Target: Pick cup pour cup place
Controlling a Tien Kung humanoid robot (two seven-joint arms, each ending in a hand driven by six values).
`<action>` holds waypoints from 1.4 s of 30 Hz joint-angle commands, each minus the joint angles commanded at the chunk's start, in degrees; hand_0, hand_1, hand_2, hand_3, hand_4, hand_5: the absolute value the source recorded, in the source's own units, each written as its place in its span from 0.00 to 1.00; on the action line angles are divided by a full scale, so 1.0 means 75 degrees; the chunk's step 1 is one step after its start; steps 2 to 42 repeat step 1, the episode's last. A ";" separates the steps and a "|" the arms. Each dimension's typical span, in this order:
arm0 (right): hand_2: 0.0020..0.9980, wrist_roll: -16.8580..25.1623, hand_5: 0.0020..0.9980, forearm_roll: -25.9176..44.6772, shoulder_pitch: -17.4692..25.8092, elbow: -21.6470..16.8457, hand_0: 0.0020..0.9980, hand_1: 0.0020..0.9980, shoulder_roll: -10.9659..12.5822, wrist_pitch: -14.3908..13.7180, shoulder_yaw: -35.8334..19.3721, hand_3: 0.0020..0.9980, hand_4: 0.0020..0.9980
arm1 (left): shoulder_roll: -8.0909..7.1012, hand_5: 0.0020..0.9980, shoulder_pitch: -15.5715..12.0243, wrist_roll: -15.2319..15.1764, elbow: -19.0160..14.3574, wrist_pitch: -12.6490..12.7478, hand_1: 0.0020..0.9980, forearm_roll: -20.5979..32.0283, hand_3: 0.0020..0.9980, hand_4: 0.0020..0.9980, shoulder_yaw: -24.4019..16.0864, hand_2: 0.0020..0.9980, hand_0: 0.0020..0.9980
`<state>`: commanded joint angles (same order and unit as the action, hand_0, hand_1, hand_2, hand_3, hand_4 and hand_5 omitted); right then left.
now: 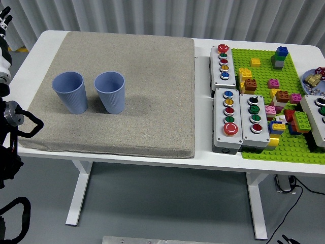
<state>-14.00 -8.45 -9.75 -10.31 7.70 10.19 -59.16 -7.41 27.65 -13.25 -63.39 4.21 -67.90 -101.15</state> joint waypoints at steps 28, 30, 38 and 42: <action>0.72 -0.0017 0.34 0.0002 -0.0009 0.0000 0.76 0.69 0.0002 0.0003 0.0023 0.62 0.23 | 0.0002 1.00 0.0002 -0.0001 -0.0001 0.0000 0.85 0.0001 0.92 0.77 -0.0003 0.94 0.84; 0.72 -0.0017 0.34 0.0002 -0.0009 0.0000 0.76 0.69 0.0002 0.0003 0.0023 0.62 0.23 | 0.0002 1.00 0.0002 -0.0001 -0.0001 0.0000 0.85 0.0001 0.92 0.77 -0.0003 0.94 0.84; 0.72 -0.0017 0.34 0.0002 -0.0009 0.0000 0.76 0.69 0.0002 0.0003 0.0023 0.62 0.23 | 0.0002 1.00 0.0002 -0.0001 -0.0001 0.0000 0.85 0.0001 0.92 0.77 -0.0003 0.94 0.84; 0.72 -0.0017 0.34 0.0002 -0.0009 0.0000 0.76 0.69 0.0002 0.0003 0.0023 0.62 0.23 | 0.0002 1.00 0.0002 -0.0001 -0.0001 0.0000 0.85 0.0001 0.92 0.77 -0.0003 0.94 0.84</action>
